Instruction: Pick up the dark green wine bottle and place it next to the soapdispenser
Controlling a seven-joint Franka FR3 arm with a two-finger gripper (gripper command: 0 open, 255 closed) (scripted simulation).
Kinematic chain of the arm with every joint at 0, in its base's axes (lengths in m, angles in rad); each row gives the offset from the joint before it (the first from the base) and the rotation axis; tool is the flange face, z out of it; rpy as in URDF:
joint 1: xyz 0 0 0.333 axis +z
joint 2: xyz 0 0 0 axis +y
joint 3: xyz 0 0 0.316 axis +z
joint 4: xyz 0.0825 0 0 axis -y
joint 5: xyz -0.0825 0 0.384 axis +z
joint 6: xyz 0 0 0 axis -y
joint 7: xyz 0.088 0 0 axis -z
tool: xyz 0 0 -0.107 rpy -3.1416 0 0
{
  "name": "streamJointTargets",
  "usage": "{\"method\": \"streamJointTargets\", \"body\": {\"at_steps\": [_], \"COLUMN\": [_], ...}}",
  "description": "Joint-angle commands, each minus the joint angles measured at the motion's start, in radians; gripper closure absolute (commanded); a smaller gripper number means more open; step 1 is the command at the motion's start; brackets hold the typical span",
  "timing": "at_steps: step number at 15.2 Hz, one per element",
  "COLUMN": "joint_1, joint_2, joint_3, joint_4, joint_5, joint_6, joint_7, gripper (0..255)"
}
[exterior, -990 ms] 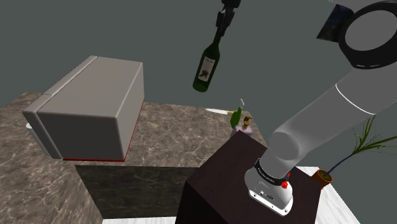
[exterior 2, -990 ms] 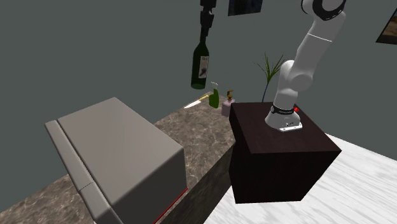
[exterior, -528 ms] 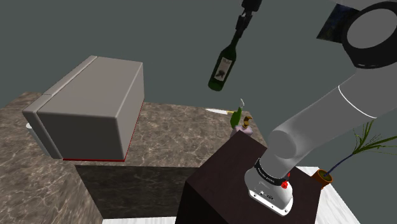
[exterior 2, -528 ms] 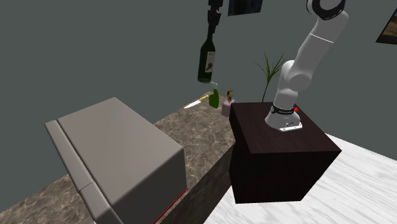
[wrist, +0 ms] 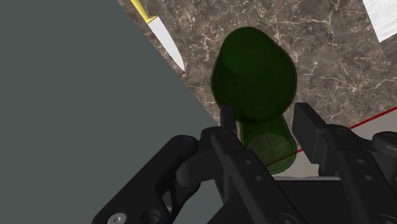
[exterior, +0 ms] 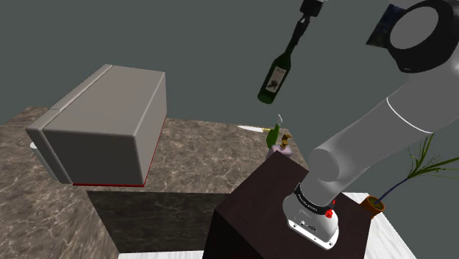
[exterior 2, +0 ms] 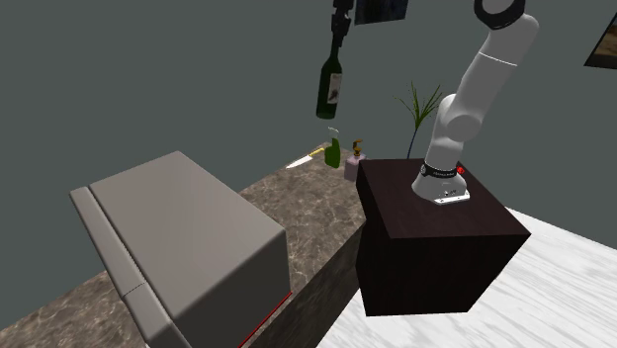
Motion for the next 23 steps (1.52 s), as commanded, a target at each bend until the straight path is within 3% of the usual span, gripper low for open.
{"method": "streamJointTargets", "body": {"at_steps": [1, 23], "joint_1": [-0.019, -0.027], "joint_2": [0.013, -0.05], "joint_3": [-0.037, -0.038], "joint_4": [0.02, -0.342], "joint_5": [0.001, -0.018], "joint_6": [-0.008, 0.293], "joint_7": [-0.058, -0.057], "gripper": [255, 255]}}
